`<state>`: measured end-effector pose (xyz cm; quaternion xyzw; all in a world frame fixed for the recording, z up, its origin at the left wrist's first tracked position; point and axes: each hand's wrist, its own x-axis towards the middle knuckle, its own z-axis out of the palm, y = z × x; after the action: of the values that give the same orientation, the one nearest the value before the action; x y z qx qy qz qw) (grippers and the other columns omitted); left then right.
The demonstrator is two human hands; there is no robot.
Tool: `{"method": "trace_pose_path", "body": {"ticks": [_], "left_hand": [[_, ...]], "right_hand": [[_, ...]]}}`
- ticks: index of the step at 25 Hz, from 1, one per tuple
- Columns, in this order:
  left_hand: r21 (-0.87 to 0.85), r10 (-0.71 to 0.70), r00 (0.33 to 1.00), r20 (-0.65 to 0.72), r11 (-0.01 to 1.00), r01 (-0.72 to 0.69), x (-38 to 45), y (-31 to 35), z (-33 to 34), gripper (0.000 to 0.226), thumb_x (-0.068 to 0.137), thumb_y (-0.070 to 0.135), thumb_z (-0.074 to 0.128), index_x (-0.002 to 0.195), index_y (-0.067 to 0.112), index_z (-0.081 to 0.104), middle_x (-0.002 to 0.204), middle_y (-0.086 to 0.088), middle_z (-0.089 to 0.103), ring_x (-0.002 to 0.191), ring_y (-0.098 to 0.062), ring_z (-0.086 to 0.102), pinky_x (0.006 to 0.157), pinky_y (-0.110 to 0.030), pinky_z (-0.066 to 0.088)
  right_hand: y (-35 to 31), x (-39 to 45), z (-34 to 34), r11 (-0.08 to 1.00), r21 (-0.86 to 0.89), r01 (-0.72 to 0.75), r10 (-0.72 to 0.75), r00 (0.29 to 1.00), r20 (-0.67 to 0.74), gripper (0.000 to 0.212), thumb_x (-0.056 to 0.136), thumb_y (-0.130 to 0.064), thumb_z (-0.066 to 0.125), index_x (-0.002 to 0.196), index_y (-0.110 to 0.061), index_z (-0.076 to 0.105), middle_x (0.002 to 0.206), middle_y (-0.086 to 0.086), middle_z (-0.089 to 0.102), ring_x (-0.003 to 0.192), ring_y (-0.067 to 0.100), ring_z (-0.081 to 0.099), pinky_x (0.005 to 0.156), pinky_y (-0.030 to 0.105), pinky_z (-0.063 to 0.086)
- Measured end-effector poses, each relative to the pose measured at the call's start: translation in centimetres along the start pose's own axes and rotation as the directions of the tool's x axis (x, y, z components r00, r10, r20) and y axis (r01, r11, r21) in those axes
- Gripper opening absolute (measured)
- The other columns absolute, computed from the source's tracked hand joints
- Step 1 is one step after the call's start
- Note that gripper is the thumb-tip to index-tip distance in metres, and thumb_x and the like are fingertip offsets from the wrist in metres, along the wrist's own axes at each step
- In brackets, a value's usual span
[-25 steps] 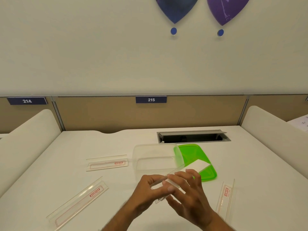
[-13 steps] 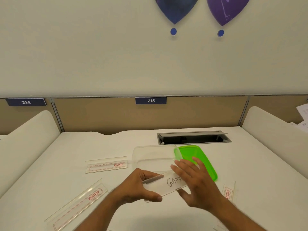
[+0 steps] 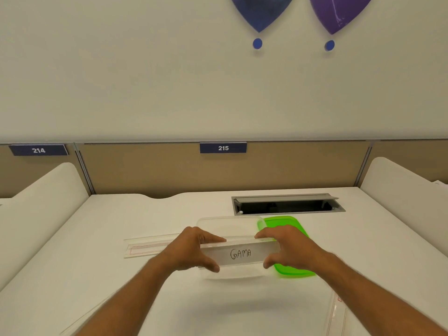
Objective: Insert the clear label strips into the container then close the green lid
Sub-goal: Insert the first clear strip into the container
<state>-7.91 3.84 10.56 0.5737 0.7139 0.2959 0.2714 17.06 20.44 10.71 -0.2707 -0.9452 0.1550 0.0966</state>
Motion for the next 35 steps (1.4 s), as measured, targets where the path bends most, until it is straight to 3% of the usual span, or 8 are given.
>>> {"method": "trace_pose_path", "body": {"ticks": [3, 7, 10, 19, 26, 35], "left_hand": [[0.151, -0.006, 0.999, -0.052, 0.988, 0.014, 2.5, -0.4, -0.4, 0.071, 0.053, 0.024, 0.097, 0.119, 0.033, 0.072, 0.115, 0.013, 0.073, 0.095, 0.002, 0.067, 0.078, -0.008, 0.05], [0.362, -0.057, 0.996, -0.072, 0.929, 0.079, 5.7, -0.7, -0.4, 0.074, 0.061, 0.026, 0.093, 0.129, 0.034, 0.065, 0.125, 0.006, 0.069, 0.113, -0.015, 0.062, 0.095, -0.03, 0.05], [0.465, -0.089, 0.994, -0.065, 0.879, 0.109, 7.8, -1.4, -0.5, 0.072, 0.067, 0.028, 0.089, 0.132, 0.038, 0.06, 0.123, 0.0, 0.067, 0.113, -0.022, 0.06, 0.095, -0.037, 0.051], [0.624, -0.165, 0.986, 0.001, 0.771, 0.128, 12.2, -4.2, 0.9, 0.067, 0.077, 0.027, 0.081, 0.138, 0.034, 0.055, 0.13, -0.004, 0.06, 0.117, -0.026, 0.058, 0.095, -0.036, 0.047], [0.737, -0.238, 0.969, 0.072, 0.668, 0.109, 14.1, -5.4, 2.9, 0.059, 0.077, 0.023, 0.081, 0.13, 0.025, 0.056, 0.127, -0.006, 0.06, 0.114, -0.029, 0.059, 0.088, -0.038, 0.049], [0.838, -0.247, 0.96, 0.135, 0.545, 0.023, 15.0, -5.4, 4.3, 0.049, 0.078, 0.009, 0.08, 0.12, 0.01, 0.056, 0.118, -0.015, 0.062, 0.108, -0.035, 0.063, 0.081, -0.043, 0.05]], "right_hand": [[0.5, 2.5, 0.4, 0.998, -0.028, -0.061, 0.062, 0.998, 0.013, 0.06, 0.063, -0.045, 0.084, 0.119, -0.035, 0.064, 0.105, -0.004, 0.073, 0.094, 0.016, 0.063, 0.083, 0.029, 0.051], [1.1, 5.9, 0.7, 0.992, -0.089, -0.091, 0.095, 0.994, 0.047, 0.056, 0.07, -0.04, 0.081, 0.122, -0.034, 0.062, 0.112, 0.001, 0.072, 0.102, 0.022, 0.063, 0.085, 0.031, 0.051], [1.7, 8.1, 1.2, 0.985, -0.145, -0.088, 0.1, 0.992, 0.075, 0.052, 0.074, -0.039, 0.078, 0.122, -0.033, 0.061, 0.115, 0.003, 0.069, 0.108, 0.024, 0.06, 0.085, 0.031, 0.048], [3.5, 12.3, 4.3, 0.967, -0.236, -0.096, 0.144, 0.971, 0.191, 0.05, 0.076, -0.036, 0.077, 0.122, -0.027, 0.058, 0.117, 0.011, 0.064, 0.109, 0.03, 0.059, 0.082, 0.031, 0.047], [4.4, 14.0, 7.3, 0.949, -0.308, -0.075, 0.168, 0.943, 0.287, 0.048, 0.079, -0.029, 0.076, 0.121, -0.022, 0.055, 0.118, 0.015, 0.059, 0.108, 0.033, 0.058, 0.074, 0.03, 0.04], [4.8, 14.6, 8.9, 0.907, -0.421, -0.001, 0.153, 0.932, 0.327, 0.039, 0.082, -0.02, 0.068, 0.118, -0.016, 0.053, 0.116, 0.015, 0.06, 0.104, 0.035, 0.06, 0.076, 0.036, 0.045]]}}
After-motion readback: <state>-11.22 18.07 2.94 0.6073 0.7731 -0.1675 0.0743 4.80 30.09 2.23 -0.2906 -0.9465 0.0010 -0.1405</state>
